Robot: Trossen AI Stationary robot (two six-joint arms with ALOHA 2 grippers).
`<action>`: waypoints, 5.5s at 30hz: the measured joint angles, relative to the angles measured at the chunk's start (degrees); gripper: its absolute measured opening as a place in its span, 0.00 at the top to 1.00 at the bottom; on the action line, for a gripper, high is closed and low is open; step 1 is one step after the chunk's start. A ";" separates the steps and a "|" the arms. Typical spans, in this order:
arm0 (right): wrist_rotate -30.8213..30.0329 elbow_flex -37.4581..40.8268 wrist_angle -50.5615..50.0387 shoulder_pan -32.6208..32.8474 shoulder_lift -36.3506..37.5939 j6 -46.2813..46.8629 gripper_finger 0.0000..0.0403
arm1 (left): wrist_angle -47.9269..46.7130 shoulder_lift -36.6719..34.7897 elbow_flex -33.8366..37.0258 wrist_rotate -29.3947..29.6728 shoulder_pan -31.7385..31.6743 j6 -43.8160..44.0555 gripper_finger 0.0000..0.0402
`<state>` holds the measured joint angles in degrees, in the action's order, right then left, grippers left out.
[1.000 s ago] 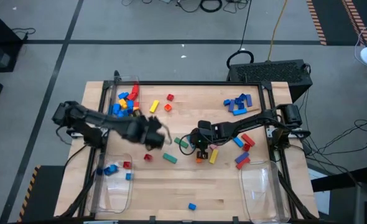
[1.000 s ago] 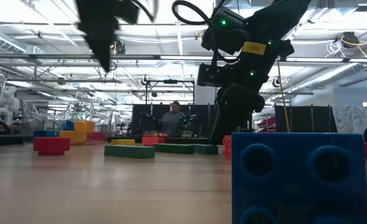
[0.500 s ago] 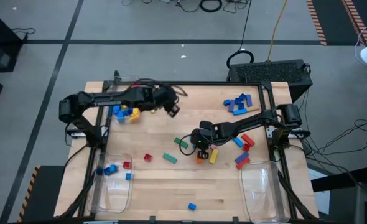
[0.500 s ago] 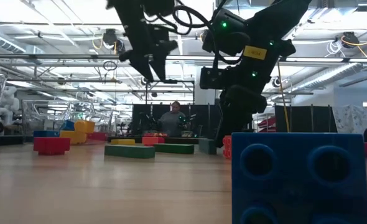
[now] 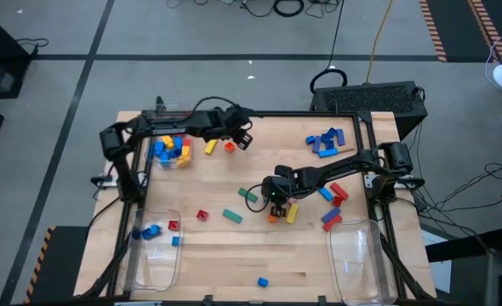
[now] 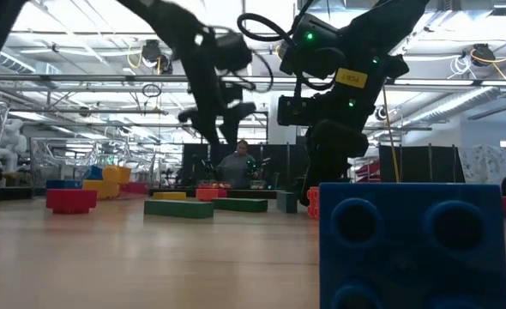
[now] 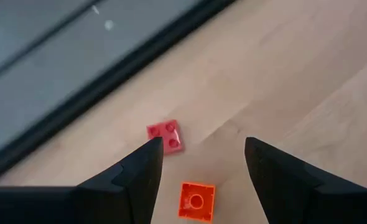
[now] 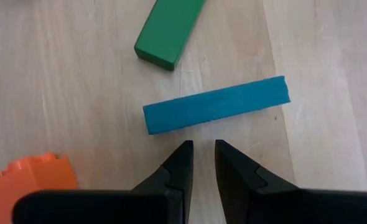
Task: Sort blocks by size
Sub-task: Put the red four stud game piece into the bottom left transparent bin, then put the orange four stud game piece into the bottom left transparent bin
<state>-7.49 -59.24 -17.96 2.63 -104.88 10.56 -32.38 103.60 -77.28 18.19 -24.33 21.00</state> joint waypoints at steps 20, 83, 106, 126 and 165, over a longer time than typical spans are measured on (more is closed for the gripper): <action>0.00 0.00 0.14 0.00 0.04 -0.61 0.87 | 5.27 9.26 0.02 -8.79 -10.28 -1.44 0.43; 10.97 -0.04 -0.65 4.76 6.20 -12.79 0.70 | -16.57 -10.06 0.00 -8.61 7.78 -10.68 0.64; 5.84 -0.04 1.05 9.38 2.54 -11.27 0.35 | -53.66 -19.46 0.00 -1.98 45.98 35.38 0.64; 4.48 0.00 3.40 8.21 -0.13 -7.80 0.41 | -53.98 -19.39 7.01 -11.94 63.53 51.76 0.64; 5.58 0.06 21.85 8.35 -3.67 -5.82 0.69 | -45.97 -19.44 13.55 -3.36 70.61 51.19 0.20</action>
<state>-1.90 -59.18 3.89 10.98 -108.55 4.74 -78.36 84.16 -63.72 14.83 46.28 72.19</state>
